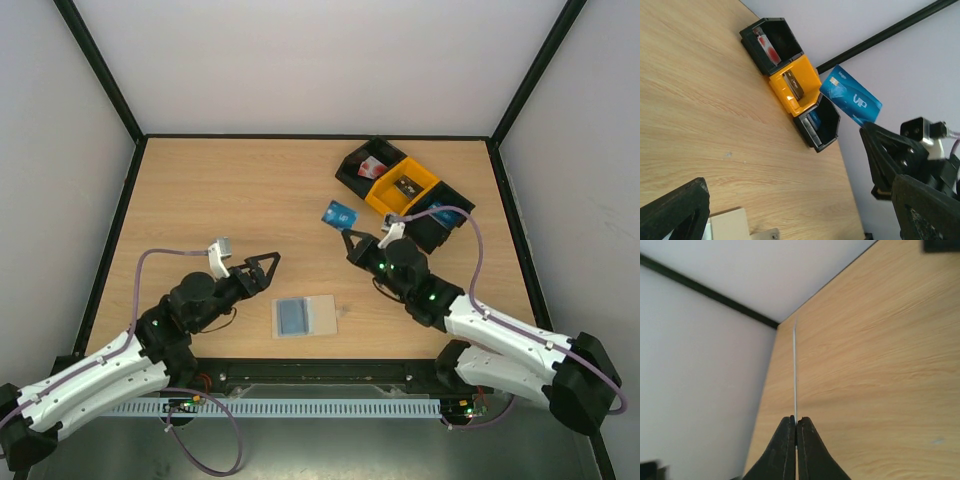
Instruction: Take the credit cards out of the card holder
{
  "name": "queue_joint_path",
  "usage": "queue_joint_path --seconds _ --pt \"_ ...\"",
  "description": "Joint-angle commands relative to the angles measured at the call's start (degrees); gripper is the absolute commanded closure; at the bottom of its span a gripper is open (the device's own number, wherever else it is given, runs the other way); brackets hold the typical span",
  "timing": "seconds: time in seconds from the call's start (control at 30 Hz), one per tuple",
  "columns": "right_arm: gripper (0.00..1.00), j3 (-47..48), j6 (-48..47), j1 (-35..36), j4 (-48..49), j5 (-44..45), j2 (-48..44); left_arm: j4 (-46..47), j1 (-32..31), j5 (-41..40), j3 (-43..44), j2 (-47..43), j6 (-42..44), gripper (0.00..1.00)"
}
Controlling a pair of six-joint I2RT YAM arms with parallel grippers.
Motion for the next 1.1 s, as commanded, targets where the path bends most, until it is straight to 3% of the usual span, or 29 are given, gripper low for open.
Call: queue_joint_path --seconds 0.0,0.23,0.43,0.7,0.9,1.07 --pt "0.98 3.71 -5.38 -6.18 -8.47 1.31 1.35 -11.0 -0.01 -1.1 5.61 0.13 10.61 0.0" --pt "0.98 6.12 -9.03 -22.03 -13.36 -2.75 5.08 -20.99 -0.03 -3.71 10.38 3.09 18.65 0.0" --pt "0.98 8.94 -13.74 -33.94 -20.63 -3.71 7.54 -23.53 -0.01 -4.88 10.88 4.65 20.72 0.0" --pt "0.98 11.55 -19.46 -44.38 -28.8 -2.33 7.51 -21.97 -0.02 -4.81 9.75 6.46 21.15 0.0" --pt "0.98 12.08 -21.33 -52.72 -25.43 -11.84 14.0 -21.22 0.0 -5.76 7.7 6.6 19.79 0.0" --pt "0.98 14.61 -22.35 -54.3 -22.85 -14.97 21.12 -20.93 -0.04 -5.65 7.74 6.18 18.58 0.0"
